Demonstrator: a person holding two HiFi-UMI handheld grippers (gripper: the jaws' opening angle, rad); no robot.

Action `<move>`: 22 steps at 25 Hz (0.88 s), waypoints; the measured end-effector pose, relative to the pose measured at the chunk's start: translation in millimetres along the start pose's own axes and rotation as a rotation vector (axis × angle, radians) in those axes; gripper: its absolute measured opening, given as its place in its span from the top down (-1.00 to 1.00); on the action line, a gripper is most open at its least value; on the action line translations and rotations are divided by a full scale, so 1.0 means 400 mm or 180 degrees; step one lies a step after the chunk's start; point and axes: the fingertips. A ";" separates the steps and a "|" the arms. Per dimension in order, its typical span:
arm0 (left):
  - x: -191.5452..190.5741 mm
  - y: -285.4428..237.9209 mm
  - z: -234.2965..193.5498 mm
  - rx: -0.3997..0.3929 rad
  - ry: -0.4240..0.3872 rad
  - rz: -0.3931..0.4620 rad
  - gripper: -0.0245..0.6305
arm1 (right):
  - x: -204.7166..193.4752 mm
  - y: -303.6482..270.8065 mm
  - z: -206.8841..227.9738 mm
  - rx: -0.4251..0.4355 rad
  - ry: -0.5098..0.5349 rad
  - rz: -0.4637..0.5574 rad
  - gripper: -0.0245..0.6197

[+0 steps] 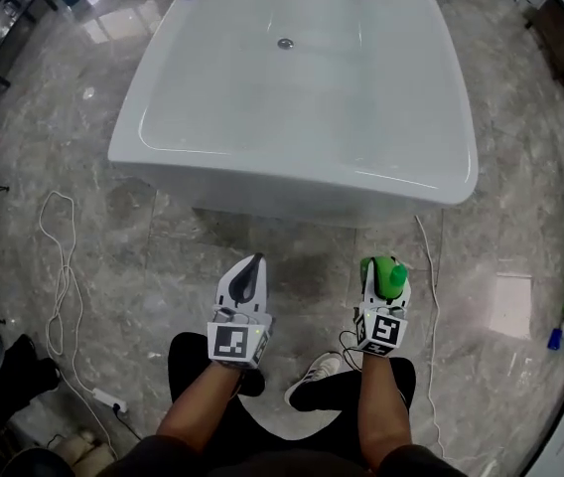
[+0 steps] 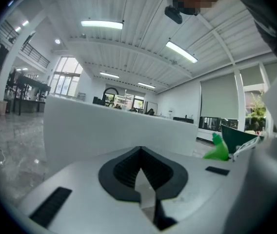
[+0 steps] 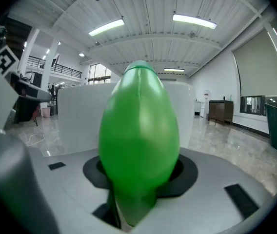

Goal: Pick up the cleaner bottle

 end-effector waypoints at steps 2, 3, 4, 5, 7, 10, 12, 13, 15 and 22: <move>0.110 0.037 0.006 0.0014 -0.0054 -0.0040 0.91 | 0.147 0.052 -0.028 0.0032 0.0047 0.0050 0.34; 0.171 0.058 0.010 0.0017 -0.0072 -0.0065 0.91 | 0.225 0.078 -0.043 0.0045 0.0067 0.0078 0.34; 0.232 0.082 0.015 0.0008 -0.0092 -0.0080 0.91 | 0.302 0.106 -0.058 0.0059 0.0072 0.0110 0.34; 0.290 0.108 0.024 -0.0022 -0.0119 -0.0079 0.91 | 0.379 0.134 -0.072 0.0076 0.0062 0.0149 0.34; 0.402 0.159 0.043 -0.0092 -0.0175 -0.0060 0.91 | 0.531 0.187 -0.100 0.0124 0.0035 0.0234 0.34; 0.580 0.223 0.069 -0.0114 -0.0237 -0.0043 0.91 | 0.727 0.260 -0.126 0.0189 0.0092 0.0260 0.34; 0.691 0.259 0.081 -0.0121 -0.0269 -0.0013 0.91 | 0.848 0.304 -0.140 0.0192 0.0087 0.0284 0.34; 0.740 0.277 0.085 -0.0127 -0.0287 0.0001 0.91 | 0.902 0.326 -0.148 0.0192 0.0085 0.0291 0.34; 0.827 0.313 0.094 -0.0145 -0.0324 0.0023 0.91 | 0.997 0.370 -0.167 0.0197 0.0077 0.0311 0.34; 1.041 0.446 0.139 -0.0157 -0.0286 0.0089 0.91 | 1.215 0.550 -0.202 0.0191 0.0039 0.0435 0.34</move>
Point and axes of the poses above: the fingertips, and each gripper's own axes: y backward along the fingers, z to its right, x out of its top, and after that the axes turned 10 degrees about x, right-handed
